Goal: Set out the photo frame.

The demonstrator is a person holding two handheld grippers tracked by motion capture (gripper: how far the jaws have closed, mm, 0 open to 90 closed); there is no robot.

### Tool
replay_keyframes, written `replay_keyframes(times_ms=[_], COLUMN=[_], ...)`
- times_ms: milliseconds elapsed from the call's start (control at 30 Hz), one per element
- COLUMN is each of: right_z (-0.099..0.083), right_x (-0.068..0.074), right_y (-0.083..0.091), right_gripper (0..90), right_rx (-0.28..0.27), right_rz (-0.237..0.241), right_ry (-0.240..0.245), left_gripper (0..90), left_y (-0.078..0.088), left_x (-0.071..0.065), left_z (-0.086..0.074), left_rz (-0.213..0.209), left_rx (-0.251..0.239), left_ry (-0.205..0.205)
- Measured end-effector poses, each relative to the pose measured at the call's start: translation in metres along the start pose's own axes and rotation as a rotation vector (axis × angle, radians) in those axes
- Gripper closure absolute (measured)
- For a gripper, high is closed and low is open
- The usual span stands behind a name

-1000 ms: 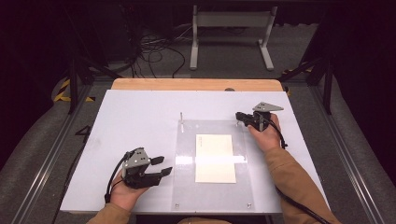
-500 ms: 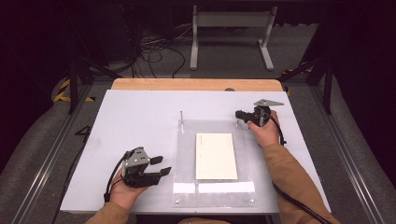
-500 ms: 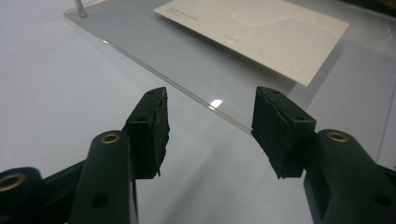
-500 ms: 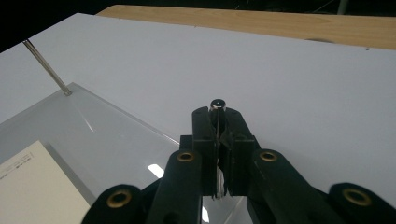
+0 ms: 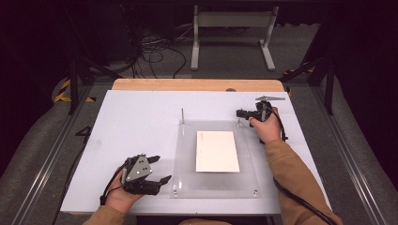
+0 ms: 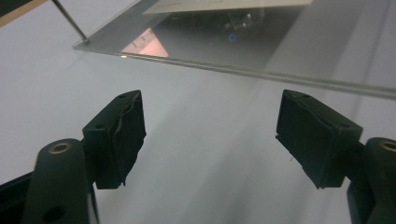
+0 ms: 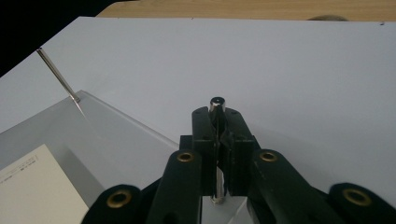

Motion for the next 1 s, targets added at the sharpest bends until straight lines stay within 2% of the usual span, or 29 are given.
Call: replay_keyframes(times_ms=[100,267,400,467,633,700,833,900,1000], right_z=[0.0,0.001,0.001,0.001,0.002,0.002,0.001,0.001,0.0], right_x=[0.0,-0.002,-0.002,-0.003,-0.003,-0.003,-0.003,-0.003,-0.002], right_y=[-0.001,-0.002,-0.002,-0.003,-0.004,-0.004,-0.004,-0.004,-0.003], right_gripper=[85.1,85.1,85.0,85.0,85.1,85.0,84.9,84.7,84.6], right_rx=[0.0,-0.003,-0.003,-0.003,-0.002,-0.002,-0.005,-0.008,-0.009], right_rz=[-0.001,0.007,0.008,0.008,0.002,0.003,0.005,0.007,0.007], right_ry=[-0.015,-0.034,-0.042,-0.047,-0.06,-0.062,-0.062,-0.064,-0.064], left_gripper=[19.5,14.5,11.9,11.5,10.5,10.4,11.2,12.3,18.1], left_y=[-0.004,-0.008,-0.013,-0.017,-0.021,-0.022,-0.025,-0.027,-0.027], left_x=[-0.003,-0.005,-0.005,-0.004,-0.008,-0.01,-0.013,-0.014,-0.018], left_z=[-0.002,0.002,0.004,0.005,0.019,0.023,0.028,0.031,0.035], left_rz=[0.007,0.008,0.007,0.024,0.034,0.04,0.047,0.042,0.055], left_rx=[0.022,-0.001,-0.016,-0.016,-0.096,-0.111,-0.122,-0.147,-0.159], left_ry=[-0.039,-0.059,-0.097,-0.12,-0.176,-0.199,-0.211,-0.223,-0.25])
Point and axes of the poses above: each handheld gripper's, and its own axes: y roughly backward along the jaws, z roughly out of its top, x roughly to its left, the point moved 5 cm from there along -y, roughly forward along the jaws, and after that the axes turned 4 degrees about -z, right-handed, at the moved point
